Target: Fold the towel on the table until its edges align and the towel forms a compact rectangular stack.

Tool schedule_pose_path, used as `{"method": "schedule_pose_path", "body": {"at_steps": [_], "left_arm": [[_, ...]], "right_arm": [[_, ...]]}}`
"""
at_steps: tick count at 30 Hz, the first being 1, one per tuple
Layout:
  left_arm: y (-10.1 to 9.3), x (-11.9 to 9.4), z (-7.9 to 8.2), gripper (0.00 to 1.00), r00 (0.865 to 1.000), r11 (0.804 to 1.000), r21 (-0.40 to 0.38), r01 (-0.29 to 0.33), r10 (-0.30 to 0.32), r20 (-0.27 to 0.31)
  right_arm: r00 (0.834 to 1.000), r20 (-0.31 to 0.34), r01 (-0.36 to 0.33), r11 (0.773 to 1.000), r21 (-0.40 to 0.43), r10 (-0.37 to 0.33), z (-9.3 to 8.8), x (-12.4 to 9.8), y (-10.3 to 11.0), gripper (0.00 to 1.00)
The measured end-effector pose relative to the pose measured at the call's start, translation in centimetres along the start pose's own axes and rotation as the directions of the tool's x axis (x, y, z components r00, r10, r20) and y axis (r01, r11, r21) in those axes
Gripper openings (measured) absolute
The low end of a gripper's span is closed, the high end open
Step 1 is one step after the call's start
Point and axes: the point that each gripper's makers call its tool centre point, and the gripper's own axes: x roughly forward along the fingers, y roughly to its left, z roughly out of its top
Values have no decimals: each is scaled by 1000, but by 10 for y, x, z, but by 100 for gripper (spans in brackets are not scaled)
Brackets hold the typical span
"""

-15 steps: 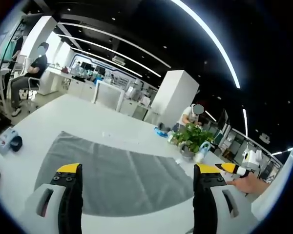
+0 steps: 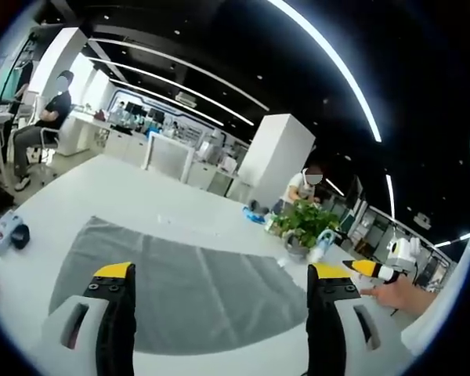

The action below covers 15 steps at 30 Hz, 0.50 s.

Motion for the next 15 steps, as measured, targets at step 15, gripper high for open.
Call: {"method": "schedule_pose_path", "body": {"at_steps": [15], "left_arm": [[-7,14,1,90,999,1000,-10,-27,27,-30]], "right_arm": [[1000,-13,11,999,38,-11,2,2,-22,89]]}}
